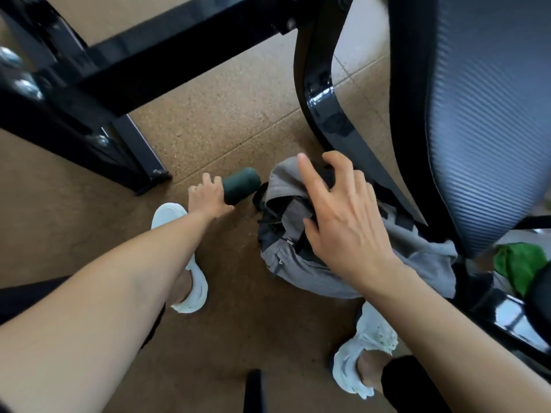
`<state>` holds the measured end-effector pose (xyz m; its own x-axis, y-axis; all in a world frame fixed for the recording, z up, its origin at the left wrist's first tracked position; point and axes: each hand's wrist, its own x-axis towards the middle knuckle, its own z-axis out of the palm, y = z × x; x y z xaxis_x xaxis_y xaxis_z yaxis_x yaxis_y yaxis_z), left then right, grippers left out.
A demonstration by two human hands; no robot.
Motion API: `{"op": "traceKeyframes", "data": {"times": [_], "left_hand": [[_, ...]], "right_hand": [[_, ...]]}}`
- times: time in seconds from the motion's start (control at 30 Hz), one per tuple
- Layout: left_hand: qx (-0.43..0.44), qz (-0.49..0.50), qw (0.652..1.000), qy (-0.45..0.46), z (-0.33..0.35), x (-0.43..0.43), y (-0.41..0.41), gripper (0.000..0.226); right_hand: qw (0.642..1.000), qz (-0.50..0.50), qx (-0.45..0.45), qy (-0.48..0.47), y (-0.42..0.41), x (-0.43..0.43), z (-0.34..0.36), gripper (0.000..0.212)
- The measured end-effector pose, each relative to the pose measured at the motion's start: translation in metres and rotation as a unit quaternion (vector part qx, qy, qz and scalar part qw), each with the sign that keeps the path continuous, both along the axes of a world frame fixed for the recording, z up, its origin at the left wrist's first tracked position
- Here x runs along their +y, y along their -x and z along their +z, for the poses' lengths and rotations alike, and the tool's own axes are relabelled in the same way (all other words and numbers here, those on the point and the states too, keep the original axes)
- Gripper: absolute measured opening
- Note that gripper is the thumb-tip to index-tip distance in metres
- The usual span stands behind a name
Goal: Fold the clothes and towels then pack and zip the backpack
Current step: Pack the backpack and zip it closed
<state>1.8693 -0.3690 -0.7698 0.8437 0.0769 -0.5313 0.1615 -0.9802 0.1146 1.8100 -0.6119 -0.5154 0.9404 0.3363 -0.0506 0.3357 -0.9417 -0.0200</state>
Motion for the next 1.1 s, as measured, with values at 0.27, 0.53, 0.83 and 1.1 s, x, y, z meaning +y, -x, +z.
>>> {"op": "traceKeyframes", "data": {"times": [0.27,0.53,0.83,1.1], "left_hand": [[0.084,0.310,0.903,0.284,0.068,-0.005,0.037,0.092],[0.153,0.507,0.685,0.501,0.104,0.006,0.059,0.091],[0.164,0.548,0.639,0.514,0.099,0.014,0.073,0.081],[0.298,0.523,0.468,0.647,0.124,-0.002,0.056,0.049]], "right_hand": [[0.996,0.038,0.027,0.079,-0.008,0.004,0.006,0.079],[0.958,0.160,0.147,0.186,-0.060,0.061,0.005,0.070],[0.875,0.175,0.314,0.326,-0.088,0.085,-0.050,0.055],[0.919,0.103,0.337,0.175,-0.091,0.053,-0.056,0.068]]}}
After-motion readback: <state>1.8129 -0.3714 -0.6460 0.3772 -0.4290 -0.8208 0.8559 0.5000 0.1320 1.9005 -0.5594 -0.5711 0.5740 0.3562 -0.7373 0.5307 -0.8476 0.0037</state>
